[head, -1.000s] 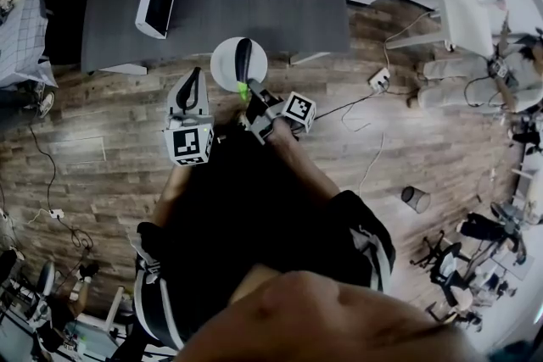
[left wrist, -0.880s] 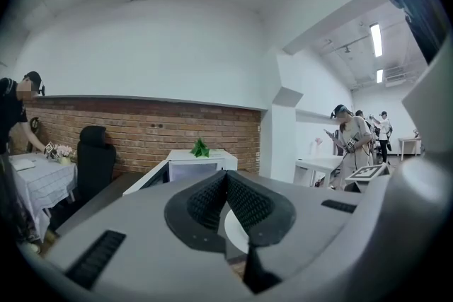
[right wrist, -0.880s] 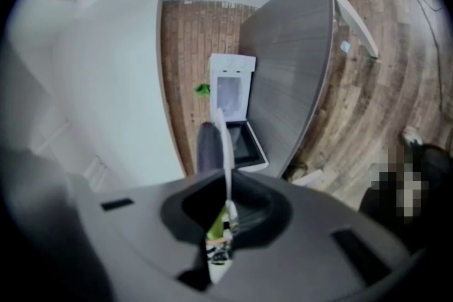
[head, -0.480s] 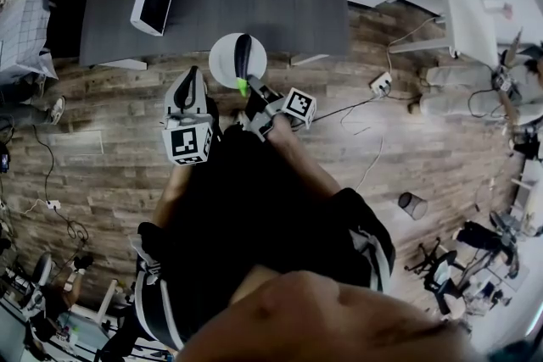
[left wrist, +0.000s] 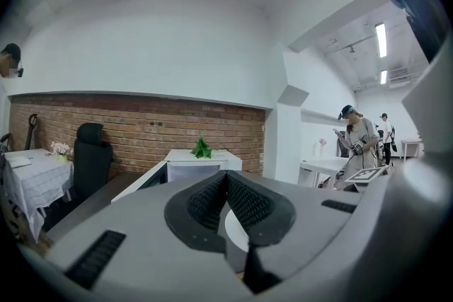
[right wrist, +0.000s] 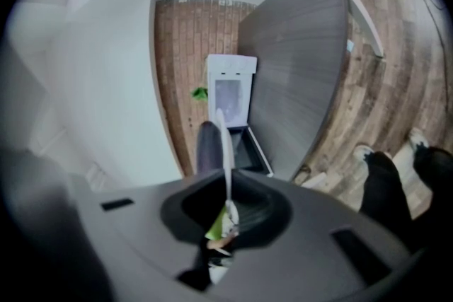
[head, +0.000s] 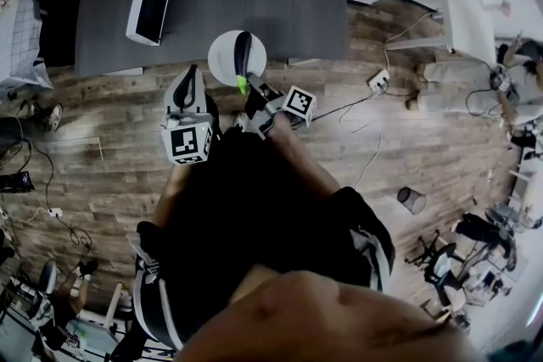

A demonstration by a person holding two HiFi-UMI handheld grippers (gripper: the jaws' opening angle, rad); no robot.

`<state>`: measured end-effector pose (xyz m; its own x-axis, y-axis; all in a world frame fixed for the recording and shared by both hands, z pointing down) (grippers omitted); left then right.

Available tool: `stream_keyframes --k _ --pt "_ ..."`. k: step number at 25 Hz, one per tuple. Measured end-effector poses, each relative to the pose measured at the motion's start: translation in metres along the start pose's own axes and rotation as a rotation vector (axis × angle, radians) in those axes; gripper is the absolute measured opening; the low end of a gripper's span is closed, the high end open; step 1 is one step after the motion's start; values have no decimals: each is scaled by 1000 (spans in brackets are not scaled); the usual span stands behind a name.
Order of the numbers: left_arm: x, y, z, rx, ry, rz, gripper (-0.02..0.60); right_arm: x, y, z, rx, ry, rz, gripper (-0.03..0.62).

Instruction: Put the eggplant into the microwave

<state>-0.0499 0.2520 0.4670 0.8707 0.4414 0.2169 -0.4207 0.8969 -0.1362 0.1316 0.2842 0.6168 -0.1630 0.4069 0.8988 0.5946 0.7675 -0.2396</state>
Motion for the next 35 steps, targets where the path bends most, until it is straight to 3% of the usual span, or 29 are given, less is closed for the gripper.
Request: stream_keyframes --k 21,29,35 --pt "-129 -120 -6 51 38 140 35 -45 -138 -19 101 -37 -41 40" --pt "-144 -144 -10 58 60 251 35 -56 -180 -23 144 -68 -66 40" --pt "-150 -158 -15 81 84 243 35 -69 -202 -37 135 -56 -56 40"
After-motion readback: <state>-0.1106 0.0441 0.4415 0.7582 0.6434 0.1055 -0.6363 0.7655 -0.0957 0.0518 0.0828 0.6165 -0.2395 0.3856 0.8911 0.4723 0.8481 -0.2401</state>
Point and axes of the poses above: the fingertips, and each gripper's own axes: y backward along the fingers, x to its right, z out of its underside, the point moved 5 cm from there along y, backward along the fingers, and after that the axes turned 14 degrees about -y, right-handed, at the moved point
